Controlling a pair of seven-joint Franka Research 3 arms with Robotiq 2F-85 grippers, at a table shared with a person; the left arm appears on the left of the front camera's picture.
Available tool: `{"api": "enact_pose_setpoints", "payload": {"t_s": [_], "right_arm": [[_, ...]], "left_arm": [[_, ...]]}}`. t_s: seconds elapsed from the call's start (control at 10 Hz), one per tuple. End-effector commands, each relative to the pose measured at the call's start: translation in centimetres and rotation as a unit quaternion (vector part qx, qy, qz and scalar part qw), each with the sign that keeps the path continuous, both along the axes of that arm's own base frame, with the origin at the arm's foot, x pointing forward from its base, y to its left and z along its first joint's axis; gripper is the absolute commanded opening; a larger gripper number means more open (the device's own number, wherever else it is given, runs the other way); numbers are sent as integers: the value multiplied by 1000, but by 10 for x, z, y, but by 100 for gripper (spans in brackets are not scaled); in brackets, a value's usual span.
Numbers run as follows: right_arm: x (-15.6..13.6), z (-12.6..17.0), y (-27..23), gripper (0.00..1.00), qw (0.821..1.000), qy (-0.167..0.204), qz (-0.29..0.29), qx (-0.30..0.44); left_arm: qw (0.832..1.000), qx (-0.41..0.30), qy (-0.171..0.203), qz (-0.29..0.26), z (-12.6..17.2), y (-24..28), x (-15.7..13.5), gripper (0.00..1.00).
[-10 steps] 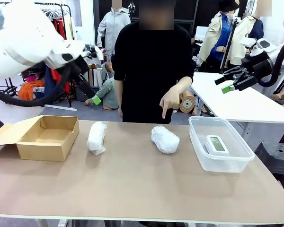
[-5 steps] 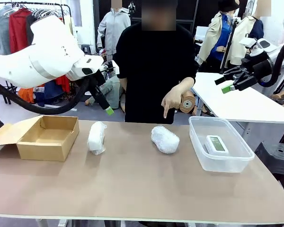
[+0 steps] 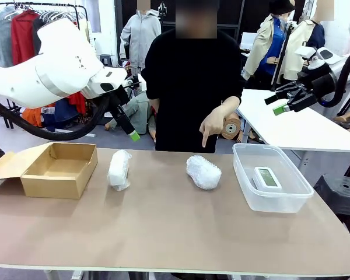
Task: Separate and place wrapped and unwrapped clocks.
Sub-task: Pick up the Digital clock indicated by the person.
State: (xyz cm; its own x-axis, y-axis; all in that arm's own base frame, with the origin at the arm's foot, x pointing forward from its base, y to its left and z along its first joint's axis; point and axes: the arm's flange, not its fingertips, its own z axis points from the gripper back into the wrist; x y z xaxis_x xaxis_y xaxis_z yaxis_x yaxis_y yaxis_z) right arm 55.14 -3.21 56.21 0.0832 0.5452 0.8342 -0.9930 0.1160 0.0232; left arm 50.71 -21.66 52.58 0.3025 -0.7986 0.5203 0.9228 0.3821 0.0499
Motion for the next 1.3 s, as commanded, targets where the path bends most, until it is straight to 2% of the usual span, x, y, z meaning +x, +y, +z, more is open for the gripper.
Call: {"api": "enact_pose_setpoints", "payload": {"t_s": [0.0,0.1,0.2,0.3,0.4,0.7,0.8,1.0,1.2], "right_arm": [[0,1,0,100,1000,-2,0,1],[0,1,0,100,1000,-2,0,1],[0,1,0,100,1000,-2,0,1],[0,1,0,100,1000,-2,0,1],[0,1,0,100,1000,-2,0,1],[0,1,0,100,1000,-2,0,1],[0,1,0,100,1000,-2,0,1],[0,1,0,100,1000,-2,0,1],[0,1,0,100,1000,-2,0,1]], "left_arm": [[1000,0,0,0,0,0,0,100],[998,16,21,62,2,-16,5,100],[996,-17,41,73,9,-37,9,100],[990,2,79,121,18,-62,11,100],[986,4,99,135,23,-82,9,100],[963,53,89,249,26,-140,24,100],[959,65,88,261,26,-153,28,100],[932,109,69,338,18,-192,49,100],[917,94,71,381,7,-216,74,100]]}}
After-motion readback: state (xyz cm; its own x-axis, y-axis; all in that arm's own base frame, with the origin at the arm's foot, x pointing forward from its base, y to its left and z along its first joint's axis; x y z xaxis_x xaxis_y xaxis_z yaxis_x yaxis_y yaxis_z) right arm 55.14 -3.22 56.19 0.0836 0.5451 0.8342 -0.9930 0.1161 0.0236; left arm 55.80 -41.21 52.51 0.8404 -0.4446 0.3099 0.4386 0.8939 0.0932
